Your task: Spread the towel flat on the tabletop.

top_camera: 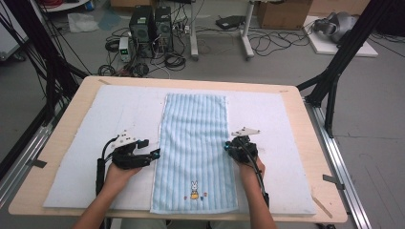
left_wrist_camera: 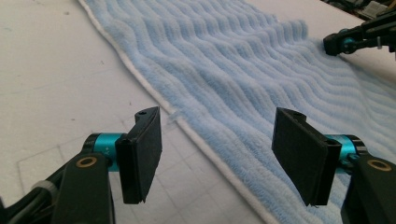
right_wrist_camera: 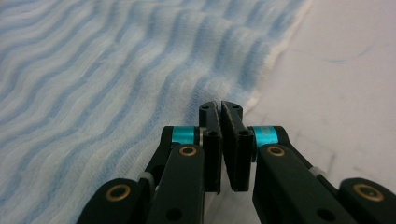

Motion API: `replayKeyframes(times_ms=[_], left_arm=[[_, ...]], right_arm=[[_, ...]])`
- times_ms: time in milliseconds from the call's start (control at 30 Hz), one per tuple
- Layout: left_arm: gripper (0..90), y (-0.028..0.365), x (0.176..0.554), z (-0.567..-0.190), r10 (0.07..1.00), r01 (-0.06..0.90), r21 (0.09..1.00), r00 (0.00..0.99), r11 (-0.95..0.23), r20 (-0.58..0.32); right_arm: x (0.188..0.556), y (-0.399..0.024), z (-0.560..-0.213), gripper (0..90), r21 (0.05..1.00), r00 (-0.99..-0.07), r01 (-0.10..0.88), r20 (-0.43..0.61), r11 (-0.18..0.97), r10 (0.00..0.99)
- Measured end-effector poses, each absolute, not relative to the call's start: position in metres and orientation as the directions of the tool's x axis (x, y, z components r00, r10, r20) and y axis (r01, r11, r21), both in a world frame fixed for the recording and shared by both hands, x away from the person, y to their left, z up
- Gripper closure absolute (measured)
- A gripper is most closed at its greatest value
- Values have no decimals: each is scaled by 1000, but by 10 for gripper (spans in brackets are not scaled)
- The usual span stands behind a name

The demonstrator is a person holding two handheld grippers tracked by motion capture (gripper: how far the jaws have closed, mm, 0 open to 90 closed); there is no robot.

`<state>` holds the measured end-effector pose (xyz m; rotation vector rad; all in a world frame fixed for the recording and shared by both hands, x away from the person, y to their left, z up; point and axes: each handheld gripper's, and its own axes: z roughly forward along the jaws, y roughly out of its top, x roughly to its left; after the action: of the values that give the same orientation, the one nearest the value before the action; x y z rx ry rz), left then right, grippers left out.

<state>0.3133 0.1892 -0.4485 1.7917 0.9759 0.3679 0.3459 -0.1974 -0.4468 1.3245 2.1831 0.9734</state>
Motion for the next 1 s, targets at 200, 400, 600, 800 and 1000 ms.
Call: replayKeyframes(times_ms=[200,400,600,800,1000], left_arm=[[339,190,303,-447,758,459,874,625,-162,-187],[435,177,292,-448,717,475,856,667,-204,-200],[477,165,285,-450,725,489,830,670,-268,-161],[615,156,281,-452,722,468,810,688,-355,-81],[858,154,280,-452,732,463,803,679,-374,-50]], right_arm=[[345,-199,-447,727,767,-421,590,26,252,907],[316,-210,-440,660,797,-493,546,55,259,868],[291,-218,-437,605,803,-554,524,70,283,829],[277,-216,-435,588,785,-591,524,55,331,805],[270,-222,-436,589,780,-588,531,59,330,807]])
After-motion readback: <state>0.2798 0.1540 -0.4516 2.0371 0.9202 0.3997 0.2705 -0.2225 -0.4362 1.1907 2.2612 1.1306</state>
